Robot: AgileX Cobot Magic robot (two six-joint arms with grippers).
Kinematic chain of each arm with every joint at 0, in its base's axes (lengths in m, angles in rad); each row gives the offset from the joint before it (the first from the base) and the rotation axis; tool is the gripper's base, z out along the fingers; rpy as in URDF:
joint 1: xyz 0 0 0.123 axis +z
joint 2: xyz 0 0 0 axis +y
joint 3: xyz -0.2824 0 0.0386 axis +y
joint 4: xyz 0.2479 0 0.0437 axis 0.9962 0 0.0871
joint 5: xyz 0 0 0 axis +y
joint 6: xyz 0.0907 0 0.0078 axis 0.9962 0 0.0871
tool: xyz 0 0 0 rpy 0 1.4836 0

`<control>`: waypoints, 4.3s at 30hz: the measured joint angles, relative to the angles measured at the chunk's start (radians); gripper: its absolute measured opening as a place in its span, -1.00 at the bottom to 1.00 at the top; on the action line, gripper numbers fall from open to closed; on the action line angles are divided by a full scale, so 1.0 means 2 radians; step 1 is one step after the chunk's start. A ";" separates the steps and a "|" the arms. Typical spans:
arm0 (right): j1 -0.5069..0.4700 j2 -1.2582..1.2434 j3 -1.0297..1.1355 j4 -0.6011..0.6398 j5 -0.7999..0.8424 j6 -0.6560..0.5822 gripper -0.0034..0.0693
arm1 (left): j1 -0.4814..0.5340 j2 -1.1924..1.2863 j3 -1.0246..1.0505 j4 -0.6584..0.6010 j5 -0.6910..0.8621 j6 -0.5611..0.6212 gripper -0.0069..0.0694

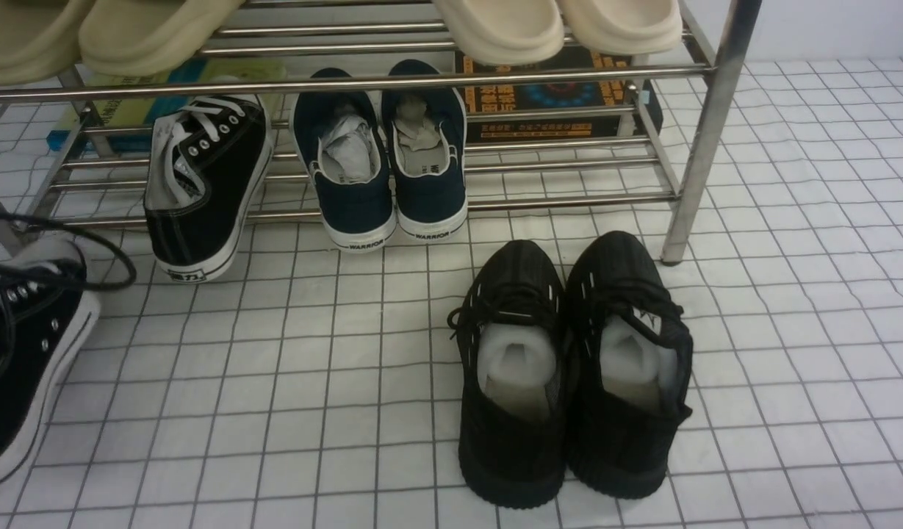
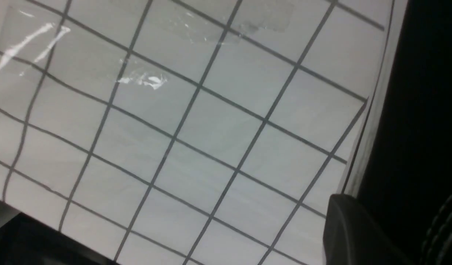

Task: Take the shoes off the shelf with your hand from the white checkered tablecloth.
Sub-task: 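Set the held shoe down on the floor in front of the rack with the left gripper, then grasp the leftmost shoe on the bottom shelf of the shoe rack with the left gripper, then set the held shoe down on the floor in front of the rack with the left gripper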

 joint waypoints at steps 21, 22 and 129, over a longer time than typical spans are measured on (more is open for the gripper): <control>0.000 0.000 0.000 0.000 0.000 0.000 -0.25 | 0.000 -0.007 0.023 0.026 -0.061 0.008 0.23; 0.000 0.000 0.000 0.000 0.000 0.000 -0.25 | 0.000 -0.008 0.010 0.025 -0.048 0.008 0.24; 0.000 0.000 0.000 0.000 0.000 0.000 -0.25 | -0.131 -0.012 0.073 -0.066 -0.133 -0.001 -0.47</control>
